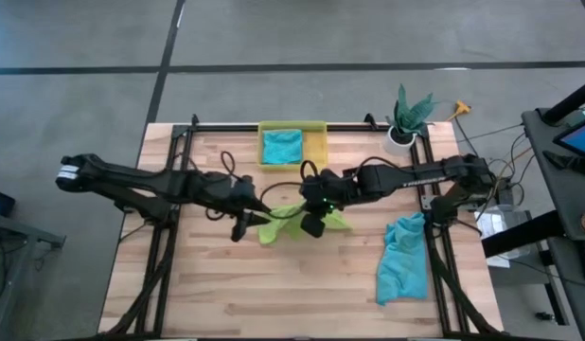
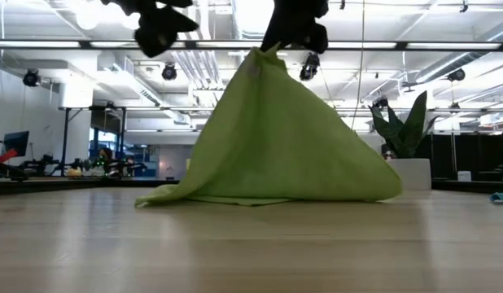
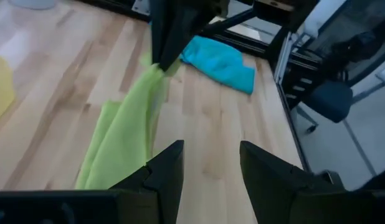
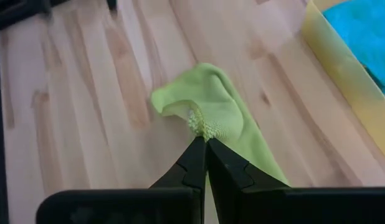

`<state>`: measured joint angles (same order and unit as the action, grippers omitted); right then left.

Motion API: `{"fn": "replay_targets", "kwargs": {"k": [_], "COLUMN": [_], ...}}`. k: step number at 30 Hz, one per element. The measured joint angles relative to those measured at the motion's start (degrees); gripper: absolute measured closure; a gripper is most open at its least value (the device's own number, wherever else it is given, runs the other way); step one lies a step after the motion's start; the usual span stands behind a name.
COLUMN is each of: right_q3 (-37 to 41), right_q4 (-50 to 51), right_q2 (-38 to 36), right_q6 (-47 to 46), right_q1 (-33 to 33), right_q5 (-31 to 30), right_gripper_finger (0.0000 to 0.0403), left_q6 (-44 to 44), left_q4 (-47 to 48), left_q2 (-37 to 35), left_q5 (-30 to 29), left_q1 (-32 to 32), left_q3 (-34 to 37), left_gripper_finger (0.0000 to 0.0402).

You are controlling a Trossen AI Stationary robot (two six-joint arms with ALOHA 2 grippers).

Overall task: Fold microfiber towels
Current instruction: Fold the green microfiber cloth

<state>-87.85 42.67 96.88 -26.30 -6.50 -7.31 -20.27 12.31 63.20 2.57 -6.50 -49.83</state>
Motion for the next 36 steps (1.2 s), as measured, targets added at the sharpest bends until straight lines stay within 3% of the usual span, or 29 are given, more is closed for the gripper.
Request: {"fn": "replay_targets", "kwargs": {"k": [6, 9, 14, 19, 36], "right_q3": [-0.8, -1.9, -4.5, -6.6, -11.3], "right_q4": [-0.1, -0.1, -0.1, 0.3, 0.5], "right_q2": [0.0, -0.1, -0.1, -0.1, -0.1], "right_q6": [0.0, 0.0, 0.0, 0.8, 5.4], "right_q1": [1.6, 1.6, 1.7, 1.9, 4.8], "right_q5": [2.9, 3.3, 3.6, 3.4, 3.6], "right_gripper_finger": [0.0394, 0.0394, 0.0394, 0.0394, 0.0394], "left_q6": [0.0, 0.0, 2.3, 3.0, -3.3], "left_q4": [-1.9, -1.6, 0.3, 8.5, 7.3], "left_q2": [7.7, 9.5, 10.3, 9.7, 10.0], "left_q5": [-0.3, -3.7, -7.4, -10.7, -11.2], "left_q1": [0.0, -0.1, 0.0, 0.0, -0.6], "left_q3": [-2.7, -3.7, -5.0, -4.5, -5.0], "left_gripper_finger": [0.0261, 0.0261, 0.0261, 0.0261, 0.0261]}}
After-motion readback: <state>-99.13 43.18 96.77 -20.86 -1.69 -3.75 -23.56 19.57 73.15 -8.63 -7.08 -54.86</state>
